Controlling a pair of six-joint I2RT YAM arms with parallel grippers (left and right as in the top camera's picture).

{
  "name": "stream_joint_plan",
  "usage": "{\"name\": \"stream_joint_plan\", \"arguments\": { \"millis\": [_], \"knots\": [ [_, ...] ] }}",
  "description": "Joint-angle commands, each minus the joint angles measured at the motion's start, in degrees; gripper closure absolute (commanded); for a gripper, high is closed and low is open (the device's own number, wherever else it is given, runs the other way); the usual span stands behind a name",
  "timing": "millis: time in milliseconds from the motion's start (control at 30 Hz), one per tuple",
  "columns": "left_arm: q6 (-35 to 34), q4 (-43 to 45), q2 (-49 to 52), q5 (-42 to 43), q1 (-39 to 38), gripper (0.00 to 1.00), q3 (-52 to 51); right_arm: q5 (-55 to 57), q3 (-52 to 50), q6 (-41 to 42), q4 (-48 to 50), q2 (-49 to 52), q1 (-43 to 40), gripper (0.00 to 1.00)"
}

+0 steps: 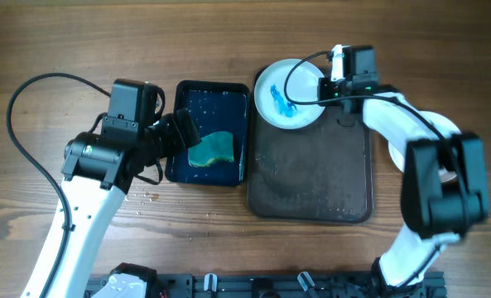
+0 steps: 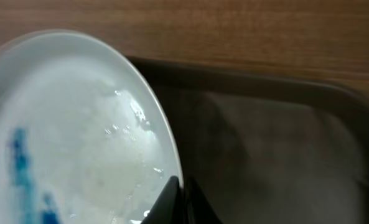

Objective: Clean dirty plates on tray and stack at the side
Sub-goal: 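Grip the last blue-stained plate with right gripper, pull it to tray center, then grasp the green sponge in the black tray with left gripper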

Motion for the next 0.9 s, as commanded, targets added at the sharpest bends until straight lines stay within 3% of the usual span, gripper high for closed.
{"name": "stream_joint_plan", "arguments": {
  "millis": [0, 133, 300, 433, 533, 600, 700, 867],
  "knots": [
    [0.46, 0.02, -0.46, 0.66, 0.24, 0.00, 0.57, 1.70, 0.22, 1.66, -7.26, -16.00, -0.13, 0.96],
    [0.44, 0.22, -0.46, 0.66, 0.24, 0.00, 0.57, 1.88, 0.20, 5.86, -21.57, -26.95, -0.13, 0.96],
    [0.44, 0.24, -0.46, 0.68, 0.24, 0.00, 0.57, 2.40, -4.13, 19.28, -36.13, -27.30, -0.13, 0.96],
    [0.24, 2.34, -0.11, 2.62, 0.17, 0.00, 0.57, 2.32, -18.16, 27.74, -21.84, -23.78, -0.13, 0.96],
    [0.28, 2.78, 1.84, 2.60, -0.13, 0.00, 0.37, 2.32, -23.91, 25.90, -11.61, -22.38, -0.13, 0.92],
    [0.48, 2.82, 4.11, 2.47, -1.16, 0.04, -0.35, 2.29, -23.63, 21.94, -10.67, -22.95, -0.13, 0.85],
    [0.44, 2.91, 9.75, -1.38, -3.74, 0.14, -2.10, 1.42, -21.73, 14.53, -12.63, -26.51, -0.13, 0.67],
    [0.46, 9.05, 23.61, -3.02, -6.34, 0.19, -3.58, 0.57, -21.42, 12.11, -16.92, -35.17, -0.13, 0.60]
  ]
}}
